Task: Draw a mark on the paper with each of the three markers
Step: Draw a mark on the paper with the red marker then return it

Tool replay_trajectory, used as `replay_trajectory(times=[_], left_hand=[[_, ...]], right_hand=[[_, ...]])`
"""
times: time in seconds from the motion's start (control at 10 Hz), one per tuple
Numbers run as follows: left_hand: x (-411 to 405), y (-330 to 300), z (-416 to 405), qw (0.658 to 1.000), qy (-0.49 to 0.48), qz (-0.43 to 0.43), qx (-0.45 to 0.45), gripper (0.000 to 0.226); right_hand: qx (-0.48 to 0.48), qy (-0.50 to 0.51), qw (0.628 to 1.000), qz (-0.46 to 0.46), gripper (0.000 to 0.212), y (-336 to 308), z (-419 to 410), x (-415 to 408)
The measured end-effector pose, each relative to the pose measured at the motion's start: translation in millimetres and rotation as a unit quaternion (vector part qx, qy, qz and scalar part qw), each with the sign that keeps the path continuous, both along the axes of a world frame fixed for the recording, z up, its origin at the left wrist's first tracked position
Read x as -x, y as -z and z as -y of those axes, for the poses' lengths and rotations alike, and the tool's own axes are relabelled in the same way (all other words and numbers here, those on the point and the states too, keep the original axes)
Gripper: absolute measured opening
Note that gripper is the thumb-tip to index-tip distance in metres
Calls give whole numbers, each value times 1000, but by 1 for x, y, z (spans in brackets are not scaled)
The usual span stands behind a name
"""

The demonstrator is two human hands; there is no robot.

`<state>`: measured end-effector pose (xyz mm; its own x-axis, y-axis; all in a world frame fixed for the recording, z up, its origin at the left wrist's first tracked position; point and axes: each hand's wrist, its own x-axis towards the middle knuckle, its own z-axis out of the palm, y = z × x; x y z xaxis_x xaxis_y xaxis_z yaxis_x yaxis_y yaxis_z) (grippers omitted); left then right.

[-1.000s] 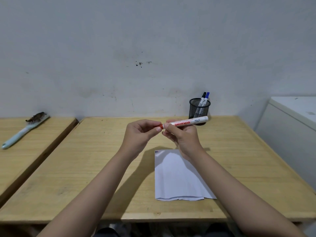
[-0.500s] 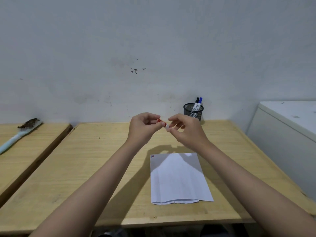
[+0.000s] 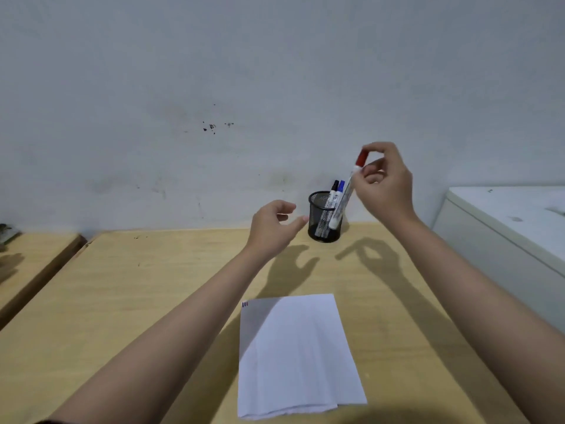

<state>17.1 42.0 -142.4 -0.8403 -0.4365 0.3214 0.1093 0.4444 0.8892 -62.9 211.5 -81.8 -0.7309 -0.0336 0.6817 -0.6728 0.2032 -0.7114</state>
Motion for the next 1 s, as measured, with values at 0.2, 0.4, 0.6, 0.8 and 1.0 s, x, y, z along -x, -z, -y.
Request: replay_trajectory(times=[0.2,0.4,0.6,0.8,1.0], left_hand=[[74,13,-13,994,-13,8,111,44],[117,27,-13,983,-34,25,176,40],[125,30,-15,984,-63,9,169,43],[106,24,-13,975,-7,56,217,57],[12,-6,-5,966,27,-81,243,65]], right_hand=[[11,54,998,-29,27,-3,5,65],[-132,52,990,24,30,30,20,105],[-202,54,973,100,34,63,31,120],[-172,87,977,87,48,40,25,95],[107,65,984,-129,22,-63,-6,8]])
